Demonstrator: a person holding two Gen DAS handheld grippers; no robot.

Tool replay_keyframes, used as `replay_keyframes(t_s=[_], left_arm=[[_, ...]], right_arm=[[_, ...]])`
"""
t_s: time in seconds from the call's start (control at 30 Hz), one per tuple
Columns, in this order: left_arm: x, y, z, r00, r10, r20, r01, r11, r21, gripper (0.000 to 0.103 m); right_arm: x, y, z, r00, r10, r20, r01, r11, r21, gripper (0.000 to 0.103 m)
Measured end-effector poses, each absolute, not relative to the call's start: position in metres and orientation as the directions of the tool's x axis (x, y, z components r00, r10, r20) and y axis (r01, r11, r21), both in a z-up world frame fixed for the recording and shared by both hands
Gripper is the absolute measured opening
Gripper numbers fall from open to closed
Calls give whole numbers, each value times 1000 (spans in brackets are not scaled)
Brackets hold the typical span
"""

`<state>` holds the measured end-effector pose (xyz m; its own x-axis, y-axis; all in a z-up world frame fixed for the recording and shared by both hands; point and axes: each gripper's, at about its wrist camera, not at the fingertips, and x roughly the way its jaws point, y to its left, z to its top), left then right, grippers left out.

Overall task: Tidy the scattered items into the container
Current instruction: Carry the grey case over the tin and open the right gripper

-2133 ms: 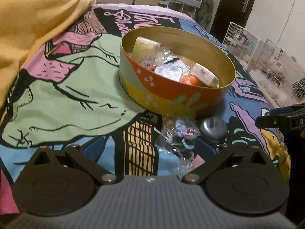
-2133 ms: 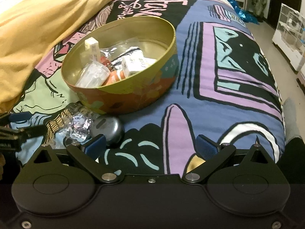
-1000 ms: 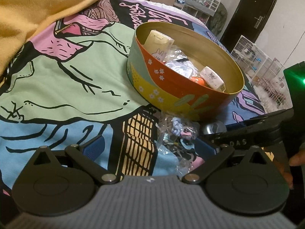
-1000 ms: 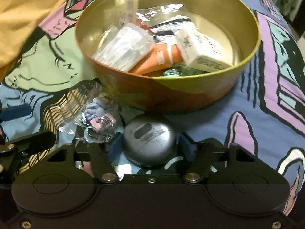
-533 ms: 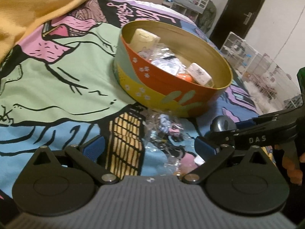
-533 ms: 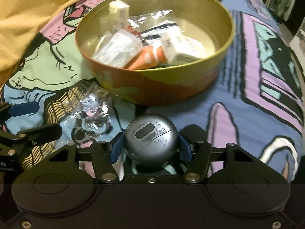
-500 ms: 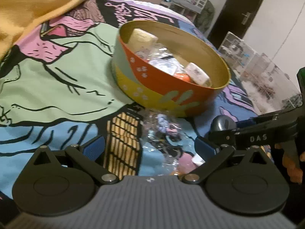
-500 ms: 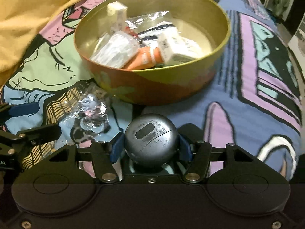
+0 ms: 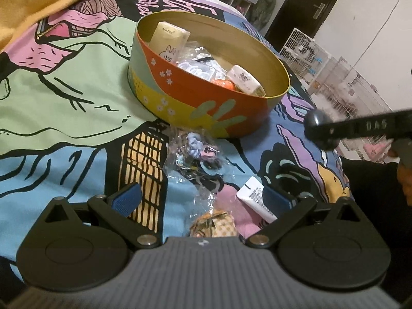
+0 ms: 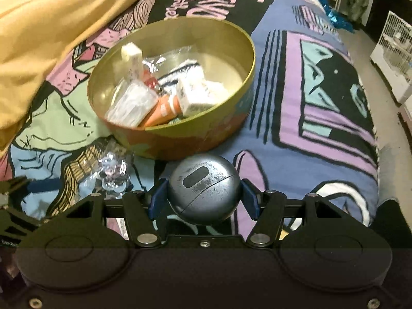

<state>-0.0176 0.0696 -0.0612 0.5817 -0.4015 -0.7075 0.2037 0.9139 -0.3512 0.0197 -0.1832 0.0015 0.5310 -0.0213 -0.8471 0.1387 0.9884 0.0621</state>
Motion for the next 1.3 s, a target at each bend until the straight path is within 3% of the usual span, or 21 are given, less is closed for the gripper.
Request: replay_keyframes(t_s=[0.53,1.3], left_arm=[[-15,66,-71,528,-366,-767,173,930,-325,103],[-10,57,-84,464,-341,-817,178,940,-291,103]], right_arm=[[46,-174,53,590,-67,-805,112,994,-1,59],[68,-146,75,623,-31,-781,56,998,5,59]])
